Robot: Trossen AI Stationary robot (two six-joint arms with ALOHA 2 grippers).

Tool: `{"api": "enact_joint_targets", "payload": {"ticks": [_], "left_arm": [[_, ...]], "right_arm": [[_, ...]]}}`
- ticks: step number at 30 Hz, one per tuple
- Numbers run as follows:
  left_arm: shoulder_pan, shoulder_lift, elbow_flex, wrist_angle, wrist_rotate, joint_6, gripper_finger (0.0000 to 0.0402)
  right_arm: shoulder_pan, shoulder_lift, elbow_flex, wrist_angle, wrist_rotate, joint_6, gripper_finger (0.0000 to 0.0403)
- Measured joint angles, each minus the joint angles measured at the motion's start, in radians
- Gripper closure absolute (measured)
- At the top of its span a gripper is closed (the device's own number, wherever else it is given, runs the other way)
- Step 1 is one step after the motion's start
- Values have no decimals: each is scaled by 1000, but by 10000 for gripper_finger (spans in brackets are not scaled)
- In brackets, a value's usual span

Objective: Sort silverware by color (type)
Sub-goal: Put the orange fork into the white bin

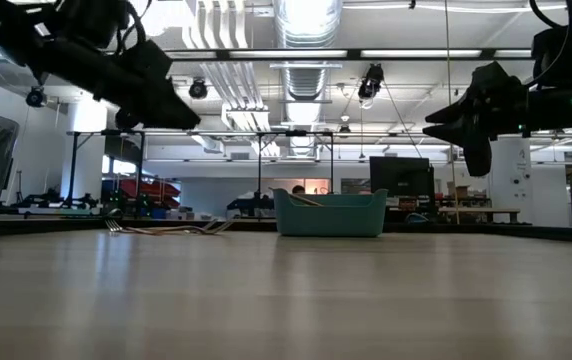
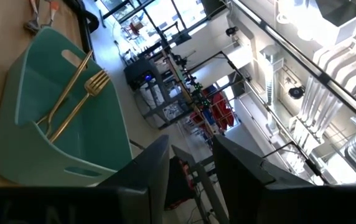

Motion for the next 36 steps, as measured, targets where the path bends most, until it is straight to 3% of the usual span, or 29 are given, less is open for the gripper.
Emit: {"api": "enact_joint_targets", "payload": {"ticks": [4, 8, 15, 18, 23, 32, 36], "left_arm": [[52, 17, -2, -124, 46, -95, 285], [88, 61, 39, -238, 55, -92, 285], [155, 181, 231, -533, 73, 80, 285], [201, 264, 301, -638, 164, 188, 285], [268, 397, 377, -683, 334, 294, 285], [372, 531, 407, -694, 435, 442, 285], [409, 566, 406, -684, 433, 461, 285]], "right_arm": [[0, 0, 0, 0, 0, 0, 287], [0, 0, 0, 0, 0, 0, 287], [0, 0, 0, 0, 0, 0, 287], [0, 0, 0, 0, 0, 0, 287], [0, 0, 0, 0, 0, 0, 287], [0, 0, 0, 0, 0, 0, 287], [0, 0, 0, 0, 0, 0, 287]]}}
